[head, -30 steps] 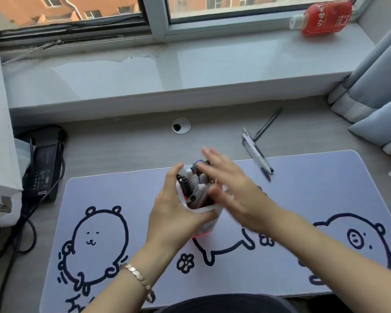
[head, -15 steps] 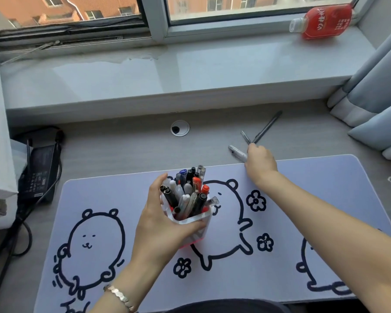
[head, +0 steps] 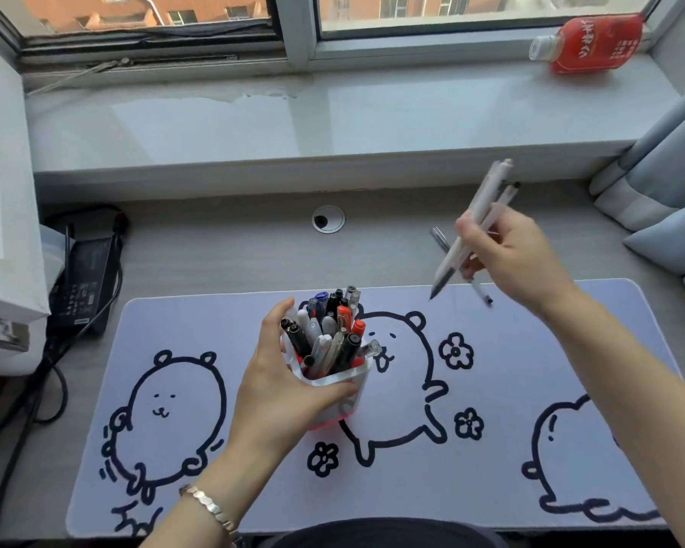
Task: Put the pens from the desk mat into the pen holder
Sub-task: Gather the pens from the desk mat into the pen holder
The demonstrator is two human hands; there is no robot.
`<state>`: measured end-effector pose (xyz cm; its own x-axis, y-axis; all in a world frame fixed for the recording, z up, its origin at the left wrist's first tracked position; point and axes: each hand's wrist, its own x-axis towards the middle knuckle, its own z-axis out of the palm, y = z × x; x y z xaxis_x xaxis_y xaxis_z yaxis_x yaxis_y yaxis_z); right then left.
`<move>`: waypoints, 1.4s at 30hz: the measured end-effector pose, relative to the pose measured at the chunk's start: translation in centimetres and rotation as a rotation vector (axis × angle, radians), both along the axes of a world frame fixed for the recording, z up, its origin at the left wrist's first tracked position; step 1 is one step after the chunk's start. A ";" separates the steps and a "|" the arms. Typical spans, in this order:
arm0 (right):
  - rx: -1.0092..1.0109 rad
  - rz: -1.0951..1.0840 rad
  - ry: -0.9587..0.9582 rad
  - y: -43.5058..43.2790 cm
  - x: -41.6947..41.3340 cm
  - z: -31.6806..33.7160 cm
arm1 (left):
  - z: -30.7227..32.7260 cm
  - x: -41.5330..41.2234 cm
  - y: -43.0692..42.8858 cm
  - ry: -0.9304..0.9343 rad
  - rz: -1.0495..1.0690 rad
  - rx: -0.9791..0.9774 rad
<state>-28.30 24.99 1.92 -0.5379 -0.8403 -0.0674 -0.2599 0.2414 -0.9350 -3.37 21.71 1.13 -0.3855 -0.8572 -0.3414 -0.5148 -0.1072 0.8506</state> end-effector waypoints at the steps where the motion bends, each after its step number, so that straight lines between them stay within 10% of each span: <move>1: -0.098 -0.009 -0.144 0.8 0.9 1.0 | 0.0 0.0 0.0 -0.007 -0.009 0.006; 6: -0.231 0.044 -0.432 4.1 5.2 2.0 | 0.3 -0.2 0.4 -0.024 -0.042 0.004; 18: 0.019 0.307 -0.139 4.4 9.3 1.6 | 0.2 -0.3 1.4 -0.156 -0.131 -0.036; 26: -0.070 -0.023 -0.197 2.8 10.2 2.6 | 0.1 -0.7 1.9 -0.126 -0.117 0.030; 34: -0.037 0.137 -0.079 2.8 10.6 4.0 | 0.2 -0.2 2.2 -0.030 -0.089 0.049; 42: -0.446 -0.039 -0.855 0.6 10.4 4.4 | 0.3 -0.8 2.1 -0.031 -0.132 0.093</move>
<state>-17.95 25.61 6.30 -0.4834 -0.8660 -0.1277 0.5517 -0.1882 -0.8125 -4.13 23.81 1.44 -0.4807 -0.7639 -0.4305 -0.5555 -0.1145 0.8236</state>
